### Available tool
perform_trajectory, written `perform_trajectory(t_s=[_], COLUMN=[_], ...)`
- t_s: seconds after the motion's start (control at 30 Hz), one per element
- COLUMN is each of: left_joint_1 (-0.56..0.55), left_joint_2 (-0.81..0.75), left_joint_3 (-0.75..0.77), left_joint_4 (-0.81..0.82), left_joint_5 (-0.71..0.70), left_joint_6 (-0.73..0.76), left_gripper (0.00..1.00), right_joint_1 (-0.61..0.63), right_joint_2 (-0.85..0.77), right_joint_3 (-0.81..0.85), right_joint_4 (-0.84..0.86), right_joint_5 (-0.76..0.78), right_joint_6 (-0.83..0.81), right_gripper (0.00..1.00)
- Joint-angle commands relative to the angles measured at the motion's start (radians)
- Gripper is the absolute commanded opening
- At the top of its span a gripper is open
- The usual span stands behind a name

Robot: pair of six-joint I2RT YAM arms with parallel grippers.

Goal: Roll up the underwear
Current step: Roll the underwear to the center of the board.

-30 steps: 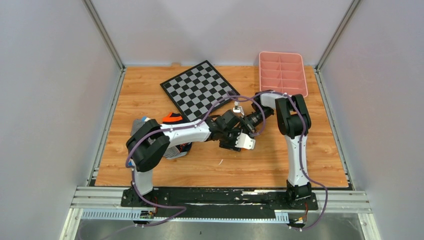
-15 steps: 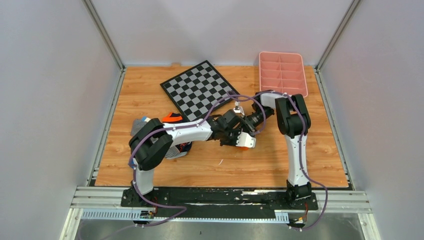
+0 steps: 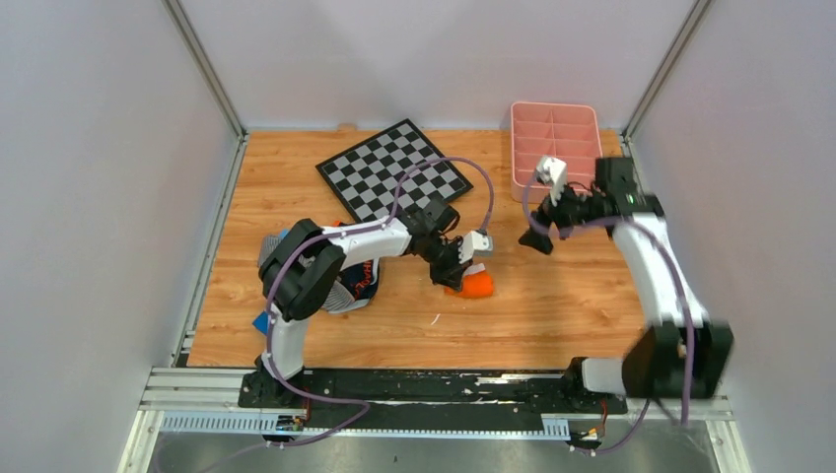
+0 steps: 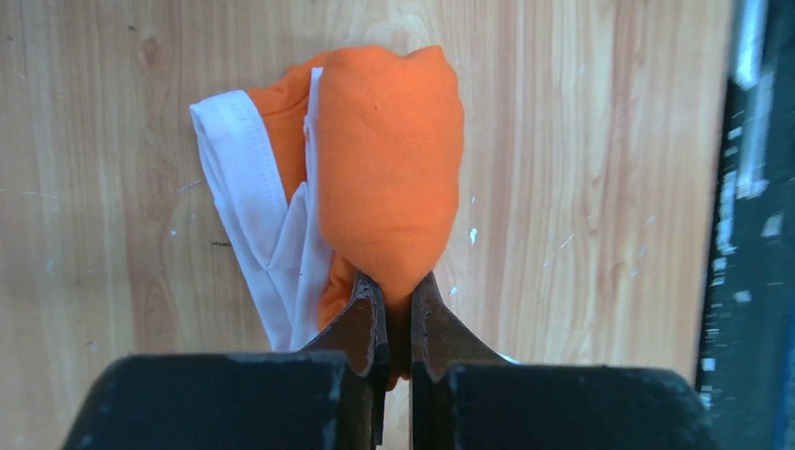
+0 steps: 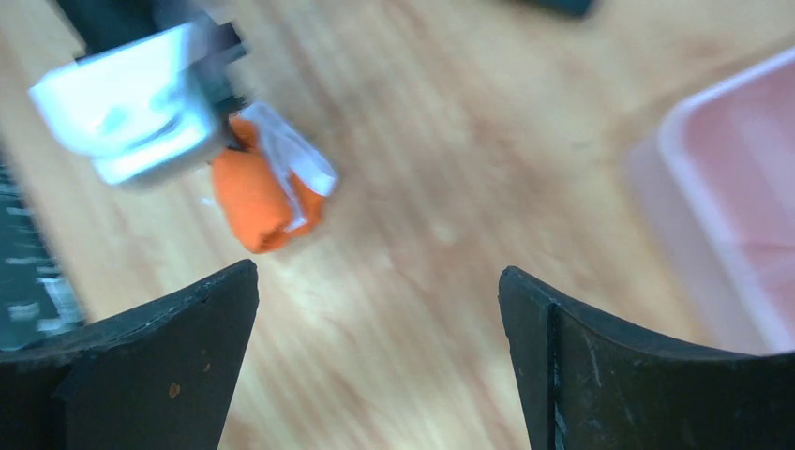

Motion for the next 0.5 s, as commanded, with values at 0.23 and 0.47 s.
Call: perform_trajectory(t_s=[0.23, 0.47], left_joint_1=[0.144, 0.147], left_joint_2=[0.490, 0.491], left_joint_3=[0.340, 0.331], left_joint_4=[-0.461, -0.446], left_joint_5=[0.481, 0.448], left_joint_6=[-0.137, -0.133], left_gripper=[0.06, 0.08], right_joint_1=[0.193, 0.466], right_joint_2=[-0.527, -0.396], right_joint_3=[-0.554, -0.688], right_joint_4=[0.450, 0.527], right_joint_5=[0.081, 0.405], right_joint_6=[-0.186, -0.439], right_gripper=[0.72, 0.66])
